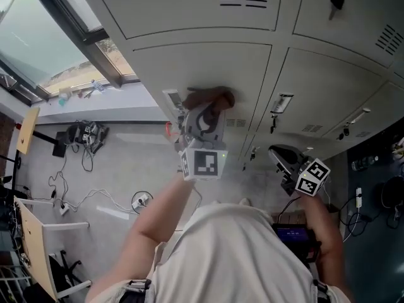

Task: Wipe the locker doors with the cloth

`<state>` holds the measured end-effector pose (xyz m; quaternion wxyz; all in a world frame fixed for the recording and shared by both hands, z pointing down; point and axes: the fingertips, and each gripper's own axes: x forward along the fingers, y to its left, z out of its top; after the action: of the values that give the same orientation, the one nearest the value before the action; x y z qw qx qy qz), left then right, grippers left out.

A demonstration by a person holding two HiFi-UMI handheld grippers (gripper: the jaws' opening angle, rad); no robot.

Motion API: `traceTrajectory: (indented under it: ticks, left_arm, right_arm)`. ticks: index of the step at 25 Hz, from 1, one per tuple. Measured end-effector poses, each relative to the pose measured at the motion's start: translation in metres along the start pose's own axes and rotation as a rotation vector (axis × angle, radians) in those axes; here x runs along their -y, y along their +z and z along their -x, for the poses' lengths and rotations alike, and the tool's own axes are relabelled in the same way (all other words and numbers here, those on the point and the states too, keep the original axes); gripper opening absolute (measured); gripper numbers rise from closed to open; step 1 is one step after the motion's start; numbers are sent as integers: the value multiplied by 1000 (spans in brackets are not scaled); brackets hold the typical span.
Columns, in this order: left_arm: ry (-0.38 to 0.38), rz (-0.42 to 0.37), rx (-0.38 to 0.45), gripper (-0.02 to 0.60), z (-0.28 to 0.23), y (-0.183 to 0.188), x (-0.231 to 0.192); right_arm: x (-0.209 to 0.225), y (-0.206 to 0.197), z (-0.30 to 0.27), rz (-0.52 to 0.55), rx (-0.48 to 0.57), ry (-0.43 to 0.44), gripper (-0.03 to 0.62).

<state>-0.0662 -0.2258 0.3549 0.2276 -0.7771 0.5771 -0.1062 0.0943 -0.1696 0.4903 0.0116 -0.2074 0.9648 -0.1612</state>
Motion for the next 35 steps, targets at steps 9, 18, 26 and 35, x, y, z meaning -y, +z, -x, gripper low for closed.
traceTrajectory:
  ticks: [9,18,26,35]
  left_arm:
    - [324,1,12,41,62,-21,-105]
    - [333,142,-196,41,66,-88,-113]
    - [118,125,-178,41,37,-72,-45]
    - [-149,67,-41,41,-15,-9,55]
  right_arm:
    - [-9,-2,-27,10,-36,41,18]
    - [-13,-7,-26,4,-43,26,17]
    - [-8,-10,-8,-9,-39,-15,17]
    - [4,-3,20,-18,1,-74,17]
